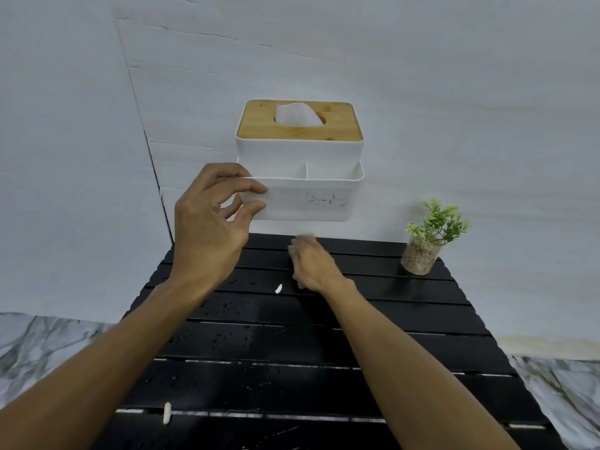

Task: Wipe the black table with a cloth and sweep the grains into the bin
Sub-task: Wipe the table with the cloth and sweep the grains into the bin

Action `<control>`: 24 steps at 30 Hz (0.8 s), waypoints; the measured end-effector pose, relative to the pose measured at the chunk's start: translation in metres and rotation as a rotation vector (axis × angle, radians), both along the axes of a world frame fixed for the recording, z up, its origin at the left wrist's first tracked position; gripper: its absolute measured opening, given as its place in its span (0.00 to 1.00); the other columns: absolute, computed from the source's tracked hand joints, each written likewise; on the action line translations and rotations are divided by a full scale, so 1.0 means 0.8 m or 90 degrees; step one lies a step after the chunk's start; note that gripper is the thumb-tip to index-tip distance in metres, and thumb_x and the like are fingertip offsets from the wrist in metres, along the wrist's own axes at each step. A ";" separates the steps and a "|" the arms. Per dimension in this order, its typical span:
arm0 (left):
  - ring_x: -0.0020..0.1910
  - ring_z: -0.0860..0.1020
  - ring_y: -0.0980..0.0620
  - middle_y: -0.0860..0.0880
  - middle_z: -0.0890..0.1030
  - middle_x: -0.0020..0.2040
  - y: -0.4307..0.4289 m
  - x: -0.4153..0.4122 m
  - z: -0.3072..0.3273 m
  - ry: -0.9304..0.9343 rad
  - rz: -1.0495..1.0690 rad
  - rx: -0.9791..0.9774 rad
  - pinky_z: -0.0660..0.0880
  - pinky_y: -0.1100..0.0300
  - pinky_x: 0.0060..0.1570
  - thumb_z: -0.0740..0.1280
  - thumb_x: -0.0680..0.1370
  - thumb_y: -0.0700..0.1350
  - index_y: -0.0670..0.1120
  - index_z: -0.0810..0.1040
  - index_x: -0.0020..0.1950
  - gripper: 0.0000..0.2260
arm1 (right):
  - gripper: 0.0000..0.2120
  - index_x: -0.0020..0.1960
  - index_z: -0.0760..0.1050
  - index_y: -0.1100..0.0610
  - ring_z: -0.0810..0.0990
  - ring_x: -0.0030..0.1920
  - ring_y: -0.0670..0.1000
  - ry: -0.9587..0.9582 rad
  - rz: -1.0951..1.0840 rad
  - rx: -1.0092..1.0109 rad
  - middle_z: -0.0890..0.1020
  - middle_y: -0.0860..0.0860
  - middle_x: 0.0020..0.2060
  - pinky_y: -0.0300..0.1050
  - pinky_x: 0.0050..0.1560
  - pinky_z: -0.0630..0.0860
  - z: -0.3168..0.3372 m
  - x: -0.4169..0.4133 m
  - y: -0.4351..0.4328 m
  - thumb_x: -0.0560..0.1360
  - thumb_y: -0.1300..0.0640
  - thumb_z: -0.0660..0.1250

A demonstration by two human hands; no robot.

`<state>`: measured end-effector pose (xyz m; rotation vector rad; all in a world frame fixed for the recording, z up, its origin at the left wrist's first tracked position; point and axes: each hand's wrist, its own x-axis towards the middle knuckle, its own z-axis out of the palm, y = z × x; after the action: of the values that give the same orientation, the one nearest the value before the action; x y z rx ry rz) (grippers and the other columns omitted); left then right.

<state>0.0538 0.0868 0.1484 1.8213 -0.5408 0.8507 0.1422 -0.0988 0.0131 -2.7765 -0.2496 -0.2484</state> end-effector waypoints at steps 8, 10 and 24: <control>0.55 0.77 0.56 0.48 0.77 0.53 -0.009 -0.018 0.004 0.015 -0.016 -0.023 0.78 0.65 0.52 0.74 0.73 0.35 0.43 0.84 0.49 0.07 | 0.13 0.64 0.77 0.60 0.82 0.53 0.38 0.098 0.256 0.260 0.81 0.54 0.62 0.33 0.55 0.77 0.015 -0.101 -0.001 0.84 0.56 0.60; 0.56 0.78 0.54 0.48 0.77 0.53 -0.009 -0.021 0.005 0.019 -0.028 -0.031 0.79 0.64 0.52 0.74 0.73 0.35 0.43 0.84 0.49 0.07 | 0.12 0.62 0.79 0.62 0.79 0.60 0.40 0.024 0.215 0.273 0.81 0.53 0.62 0.29 0.62 0.71 0.016 -0.112 -0.019 0.83 0.61 0.61; 0.55 0.77 0.56 0.49 0.77 0.53 -0.010 -0.007 -0.005 0.025 -0.025 -0.010 0.78 0.65 0.51 0.73 0.73 0.35 0.44 0.85 0.48 0.07 | 0.21 0.75 0.65 0.61 0.61 0.77 0.59 0.052 -0.052 0.049 0.61 0.59 0.77 0.55 0.73 0.64 0.003 -0.040 -0.011 0.85 0.54 0.53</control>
<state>0.0479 0.0790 0.1445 1.8039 -0.5409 0.7887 0.1102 -0.1077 0.0156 -2.7157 -0.1040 -0.1615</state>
